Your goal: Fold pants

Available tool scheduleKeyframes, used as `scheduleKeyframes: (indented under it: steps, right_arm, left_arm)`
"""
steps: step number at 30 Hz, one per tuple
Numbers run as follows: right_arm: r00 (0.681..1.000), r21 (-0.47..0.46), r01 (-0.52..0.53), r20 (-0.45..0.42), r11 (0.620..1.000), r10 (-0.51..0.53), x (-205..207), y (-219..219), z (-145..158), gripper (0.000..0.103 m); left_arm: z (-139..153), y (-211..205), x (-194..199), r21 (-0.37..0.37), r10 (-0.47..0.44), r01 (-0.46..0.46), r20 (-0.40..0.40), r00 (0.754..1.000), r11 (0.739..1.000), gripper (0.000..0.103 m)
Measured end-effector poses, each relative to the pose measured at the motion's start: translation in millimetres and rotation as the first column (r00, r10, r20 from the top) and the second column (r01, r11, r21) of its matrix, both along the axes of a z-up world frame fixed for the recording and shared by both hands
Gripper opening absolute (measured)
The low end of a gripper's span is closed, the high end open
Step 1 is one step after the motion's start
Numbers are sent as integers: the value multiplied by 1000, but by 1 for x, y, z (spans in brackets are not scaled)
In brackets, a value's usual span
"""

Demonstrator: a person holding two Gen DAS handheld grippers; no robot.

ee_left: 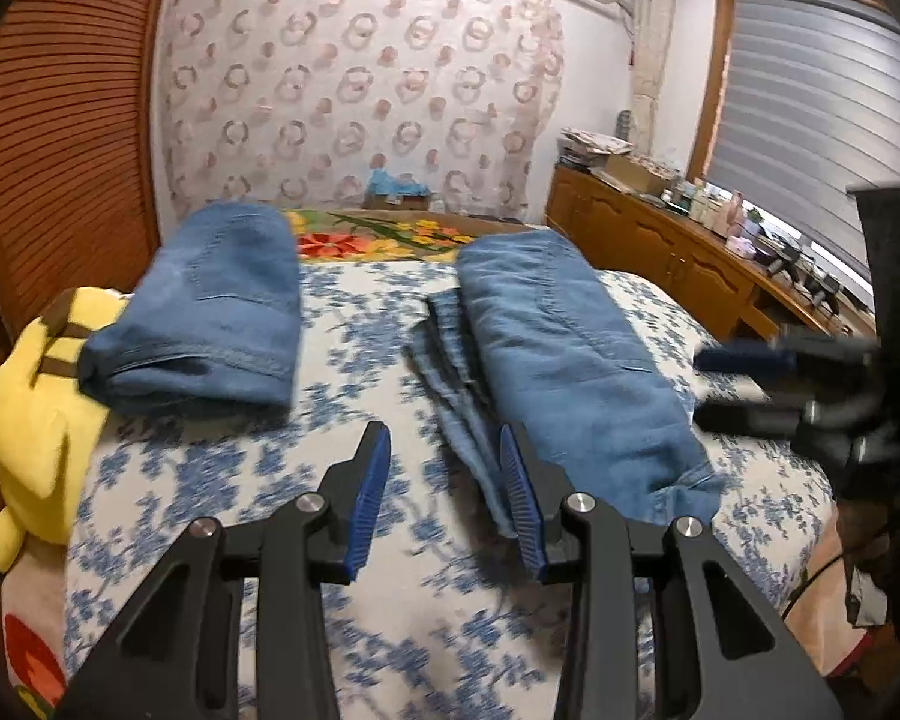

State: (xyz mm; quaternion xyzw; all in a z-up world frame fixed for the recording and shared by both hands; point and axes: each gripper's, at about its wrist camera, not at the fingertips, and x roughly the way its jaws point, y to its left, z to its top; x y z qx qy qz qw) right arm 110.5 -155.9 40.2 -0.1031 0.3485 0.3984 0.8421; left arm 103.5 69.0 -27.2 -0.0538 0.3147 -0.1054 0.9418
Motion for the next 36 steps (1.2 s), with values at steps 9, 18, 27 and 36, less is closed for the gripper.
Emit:
scheduleKeyframes:
  steps: [9,18,27,36]
  right_arm:
    - [990,-51,141,31,989,-139,83,-34,-3,65]
    - [981,-73,171,-77,983,-177,167,-34,-44,71]
    - [959,-5,146,-246,989,-142,201,-30,-74,82]
    - [968,42,99,-237,994,-86,187,-21,-65,35]
  left_arm:
    - [-21,-32,41,-16,-90,89,-96,991,996,37]
    - [-50,-28,57,-99,-96,77,-199,975,992,42]
    - [-57,-22,56,-185,-102,62,-211,972,981,45]
    - [-53,-24,46,-219,-100,55,-198,975,974,13]
